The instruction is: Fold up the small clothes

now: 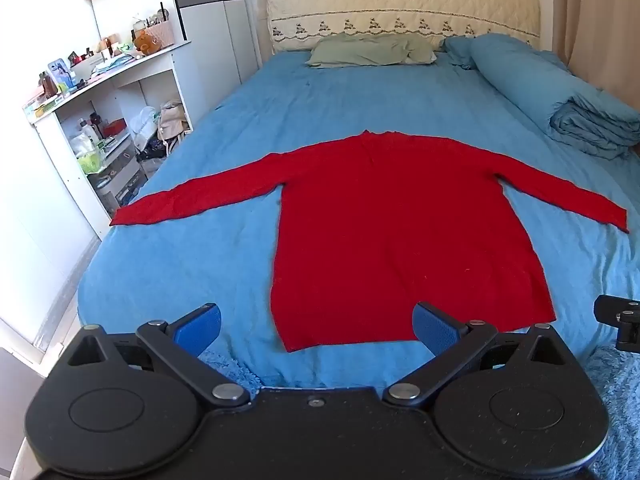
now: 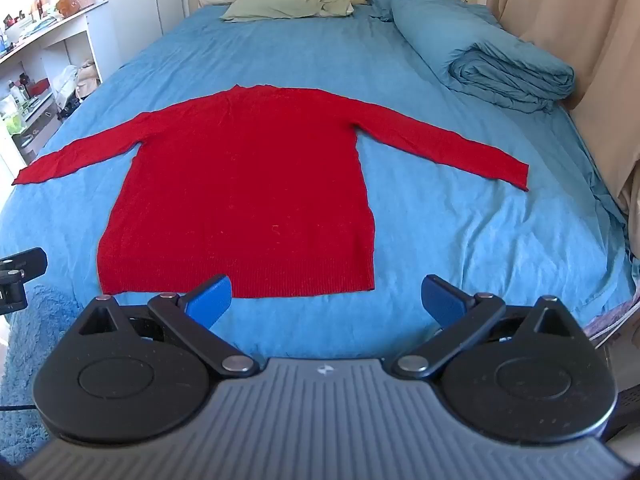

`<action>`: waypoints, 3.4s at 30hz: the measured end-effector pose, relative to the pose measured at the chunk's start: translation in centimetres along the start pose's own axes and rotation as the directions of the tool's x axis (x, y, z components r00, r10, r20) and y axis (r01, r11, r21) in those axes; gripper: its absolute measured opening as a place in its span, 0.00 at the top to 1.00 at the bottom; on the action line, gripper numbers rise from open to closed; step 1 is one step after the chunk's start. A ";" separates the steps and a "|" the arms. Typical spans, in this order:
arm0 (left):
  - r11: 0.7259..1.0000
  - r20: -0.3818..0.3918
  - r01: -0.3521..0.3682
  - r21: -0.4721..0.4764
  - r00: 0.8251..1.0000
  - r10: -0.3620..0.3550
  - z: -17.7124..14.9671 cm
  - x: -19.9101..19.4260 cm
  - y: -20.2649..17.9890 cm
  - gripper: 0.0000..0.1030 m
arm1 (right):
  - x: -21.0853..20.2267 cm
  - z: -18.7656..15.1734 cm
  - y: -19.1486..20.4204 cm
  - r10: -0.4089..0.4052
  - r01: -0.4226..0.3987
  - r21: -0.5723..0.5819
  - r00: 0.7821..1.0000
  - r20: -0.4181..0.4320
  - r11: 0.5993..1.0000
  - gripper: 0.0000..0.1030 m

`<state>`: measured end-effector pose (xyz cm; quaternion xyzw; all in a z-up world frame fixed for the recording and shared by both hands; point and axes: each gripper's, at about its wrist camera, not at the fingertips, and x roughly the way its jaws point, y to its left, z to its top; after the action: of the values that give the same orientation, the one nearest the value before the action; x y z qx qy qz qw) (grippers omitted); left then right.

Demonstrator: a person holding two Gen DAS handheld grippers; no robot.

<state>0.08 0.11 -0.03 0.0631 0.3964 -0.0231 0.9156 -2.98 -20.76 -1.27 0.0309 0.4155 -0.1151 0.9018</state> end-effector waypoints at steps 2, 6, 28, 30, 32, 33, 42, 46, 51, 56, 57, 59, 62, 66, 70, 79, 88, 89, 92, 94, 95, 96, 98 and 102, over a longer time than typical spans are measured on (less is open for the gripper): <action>1.000 0.001 0.019 -0.011 1.000 -0.019 0.1 0.1 0.3 0.00 | 0.0 0.0 0.0 -0.005 0.005 -0.002 1.000 0.005 1.000 0.00; 1.000 0.011 -0.008 0.014 1.000 0.007 -0.2 0.0 0.0 0.00 | 0.1 0.0 -0.1 0.000 0.000 0.002 1.000 0.003 1.000 0.00; 1.000 0.013 0.004 -0.013 1.000 -0.004 0.0 0.0 0.3 0.00 | 0.1 -0.2 0.1 -0.001 0.001 0.001 1.000 0.001 1.000 0.00; 1.000 0.012 0.006 -0.013 1.000 -0.006 0.0 0.0 0.4 0.00 | 0.2 -0.2 0.1 0.000 0.000 0.001 1.000 0.002 1.000 0.00; 1.000 0.013 0.006 -0.012 1.000 -0.006 0.1 0.0 0.3 0.00 | 0.2 -0.1 0.0 0.000 0.000 0.002 1.000 0.001 1.000 0.00; 1.000 0.012 0.007 -0.013 1.000 -0.007 0.1 0.0 0.4 0.00 | 0.2 -0.1 0.0 0.000 0.000 0.002 1.000 0.001 1.000 0.00; 1.000 0.013 0.006 -0.019 1.000 -0.006 0.1 -0.1 0.5 0.00 | 0.2 -0.1 -0.1 0.001 -0.001 0.000 1.000 0.000 1.000 0.00; 1.000 0.008 0.004 -0.016 1.000 -0.004 0.1 0.0 0.4 0.00 | 0.0 -0.1 -0.2 0.000 0.000 0.000 1.000 -0.001 1.000 0.00; 1.000 0.012 0.006 -0.015 1.000 -0.005 0.2 -0.1 0.4 0.00 | 0.3 -0.1 0.3 -0.001 0.001 -0.003 1.000 -0.003 1.000 0.00; 1.000 0.011 0.007 -0.018 1.000 -0.007 0.1 -0.1 0.4 0.00 | 0.2 -0.2 0.4 -0.001 0.001 -0.003 1.000 -0.002 1.000 0.00; 1.000 0.011 0.007 -0.018 1.000 -0.007 0.1 -0.1 0.5 0.00 | 0.3 0.1 0.0 0.000 0.000 -0.004 1.000 -0.002 1.000 0.00; 1.000 0.011 0.008 -0.017 1.000 -0.008 0.2 -0.2 0.5 0.00 | 0.3 0.1 0.1 0.000 0.000 -0.005 1.000 -0.003 1.000 0.00; 1.000 0.010 0.009 -0.016 1.000 -0.008 0.2 -0.1 0.4 0.00 | 0.4 0.1 0.1 0.001 -0.001 -0.004 1.000 -0.005 1.000 0.00; 1.000 0.009 0.008 -0.019 1.000 -0.007 0.2 -0.1 0.4 0.00 | 0.3 0.1 0.0 0.003 -0.003 -0.003 1.000 -0.004 1.000 0.00; 1.000 0.007 0.009 -0.020 1.000 -0.009 0.2 0.0 0.5 0.00 | 0.3 0.1 0.0 0.002 -0.002 -0.005 1.000 -0.002 1.000 0.00; 1.000 0.009 0.012 -0.019 1.000 -0.011 0.1 0.0 0.5 0.00 | 0.3 0.1 0.1 0.001 -0.001 -0.004 1.000 -0.004 1.000 0.00; 1.000 0.010 0.013 -0.020 1.000 -0.013 0.1 0.0 0.6 0.00 | 0.3 0.2 0.2 0.001 -0.001 -0.006 1.000 -0.004 1.000 0.00; 1.000 0.010 0.014 -0.020 1.000 -0.014 0.1 0.0 0.6 0.00 | 0.3 0.2 0.1 0.000 0.000 -0.007 1.000 -0.004 1.000 0.00; 1.000 0.011 0.017 -0.018 1.000 -0.017 0.1 0.0 0.6 0.00 | 0.3 0.2 0.1 0.000 0.000 -0.006 1.000 -0.003 1.000 0.00; 1.000 0.010 0.017 -0.018 1.000 -0.017 0.1 0.0 0.7 0.00 | 0.3 0.2 0.2 0.000 0.000 -0.007 1.000 -0.003 1.000 0.00; 1.000 0.010 0.016 -0.018 1.000 -0.016 0.1 0.0 0.7 0.00 | 0.3 0.2 0.1 0.000 0.000 -0.007 1.000 -0.003 1.000 0.00; 1.000 0.011 0.014 -0.019 1.000 -0.014 0.1 0.0 0.8 0.00 | 0.2 0.3 0.1 0.001 -0.001 -0.006 1.000 -0.002 1.000 0.00; 1.000 0.016 0.014 -0.020 1.000 -0.014 0.3 -0.1 0.9 0.00 | 0.1 0.4 0.1 0.004 -0.004 -0.006 1.000 0.000 1.000 0.00; 1.000 0.030 0.017 -0.013 0.999 -0.016 1.0 -0.1 0.8 0.00 | 0.1 0.5 -0.2 0.018 -0.018 0.000 1.000 0.001 1.000 0.00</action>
<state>0.76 0.74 0.77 0.0534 0.3834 -0.0289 0.9216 -2.59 -21.02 -0.96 0.0344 0.4148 -0.1067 0.9030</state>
